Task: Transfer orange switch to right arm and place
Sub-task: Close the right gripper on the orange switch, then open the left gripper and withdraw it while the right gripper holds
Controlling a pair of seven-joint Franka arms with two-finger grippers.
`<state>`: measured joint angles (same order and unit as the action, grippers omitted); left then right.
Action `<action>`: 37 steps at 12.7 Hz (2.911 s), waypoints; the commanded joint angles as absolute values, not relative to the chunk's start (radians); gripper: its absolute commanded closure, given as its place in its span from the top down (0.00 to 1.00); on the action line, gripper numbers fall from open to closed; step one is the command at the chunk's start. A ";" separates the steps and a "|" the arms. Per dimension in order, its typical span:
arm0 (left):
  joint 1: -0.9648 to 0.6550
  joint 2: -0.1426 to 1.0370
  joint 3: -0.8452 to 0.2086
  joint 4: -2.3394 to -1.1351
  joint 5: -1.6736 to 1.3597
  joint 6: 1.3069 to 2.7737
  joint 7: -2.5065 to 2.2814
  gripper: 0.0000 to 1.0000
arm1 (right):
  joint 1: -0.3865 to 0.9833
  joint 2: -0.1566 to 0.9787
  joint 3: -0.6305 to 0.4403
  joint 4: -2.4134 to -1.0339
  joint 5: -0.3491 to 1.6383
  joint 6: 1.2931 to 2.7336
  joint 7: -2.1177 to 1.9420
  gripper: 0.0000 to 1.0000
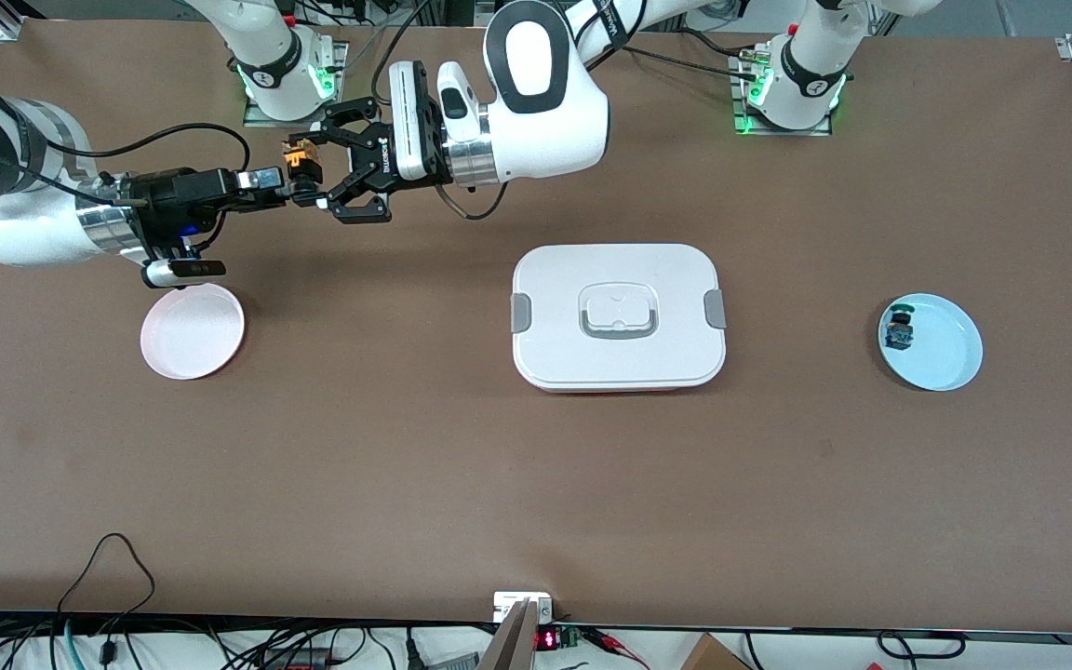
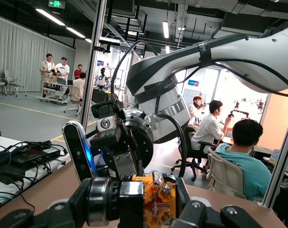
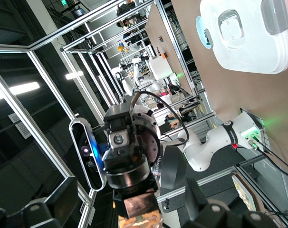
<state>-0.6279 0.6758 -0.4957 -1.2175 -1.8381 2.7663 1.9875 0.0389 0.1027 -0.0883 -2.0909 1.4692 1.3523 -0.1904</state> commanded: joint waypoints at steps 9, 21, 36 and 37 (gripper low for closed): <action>-0.647 0.693 -0.483 -1.175 -1.855 2.784 1.988 0.03 | 0.054 0.048 -0.087 -2.152 1.490 1.358 -0.212 0.80; -0.647 0.695 -0.486 -1.175 -1.859 2.783 1.962 0.99 | 0.048 0.038 -0.087 -2.146 1.485 1.350 -0.221 0.21; -0.157 0.739 -0.483 -1.298 -1.818 2.061 1.922 1.00 | 0.023 0.038 -0.118 -2.144 1.422 1.356 -0.264 0.14; -0.111 0.750 -0.483 -1.301 -1.763 2.002 1.922 1.00 | 0.021 0.040 -0.123 -2.143 1.399 1.358 -0.271 0.14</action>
<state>-0.1655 0.7324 -0.4639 -1.2901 -1.8126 2.0879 1.9110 0.0331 0.0658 -0.1170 -2.1232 1.4310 1.3655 -0.2448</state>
